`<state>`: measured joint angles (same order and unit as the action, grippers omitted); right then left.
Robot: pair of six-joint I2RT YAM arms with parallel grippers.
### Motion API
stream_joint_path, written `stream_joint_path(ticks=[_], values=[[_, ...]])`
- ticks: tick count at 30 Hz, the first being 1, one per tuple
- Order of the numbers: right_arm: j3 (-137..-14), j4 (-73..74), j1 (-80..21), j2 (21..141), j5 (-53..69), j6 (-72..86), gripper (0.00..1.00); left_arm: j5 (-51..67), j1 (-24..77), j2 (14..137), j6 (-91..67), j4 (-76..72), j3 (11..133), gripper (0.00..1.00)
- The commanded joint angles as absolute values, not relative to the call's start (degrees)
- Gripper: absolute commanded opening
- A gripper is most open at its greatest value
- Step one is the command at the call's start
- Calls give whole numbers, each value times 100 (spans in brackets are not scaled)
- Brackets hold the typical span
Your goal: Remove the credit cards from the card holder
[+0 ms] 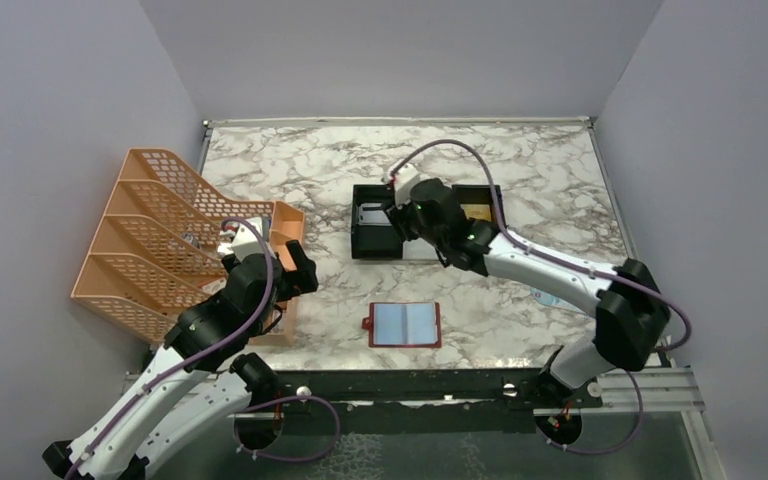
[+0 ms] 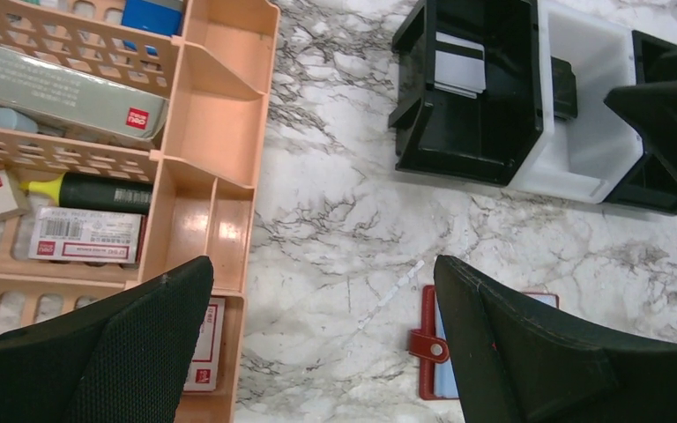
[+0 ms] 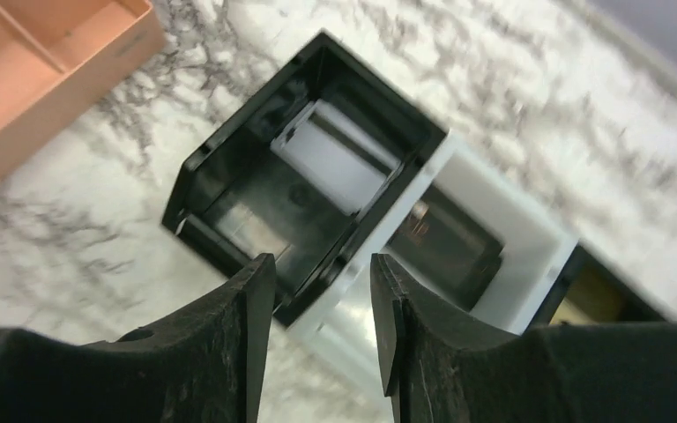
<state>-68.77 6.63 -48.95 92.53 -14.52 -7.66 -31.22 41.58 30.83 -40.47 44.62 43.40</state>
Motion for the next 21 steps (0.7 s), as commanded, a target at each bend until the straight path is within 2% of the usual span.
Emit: stream_joint_path(ticks=[1,7,10,13,16,21], values=[[-5645,573,-4886,8367,-1199,1991,45,-2466,4131,3127,-3756,4015,4186,99],[-3609,134,-4887,6705,176,4014,44,-871,4131,3276,-3536,3330,3924,98],[-2870,-214,-4887,6297,826,4493,36,287,4133,3555,-3715,2718,3591,92],[-2698,153,-4887,6251,858,4651,32,1132,4146,3996,-4005,2142,3227,86],[-2690,516,-4887,6379,709,4751,32,1338,4255,4290,-4119,1829,3021,78],[-2502,581,-4886,6504,581,4845,31,1317,4688,4433,-4326,1509,2830,77]])
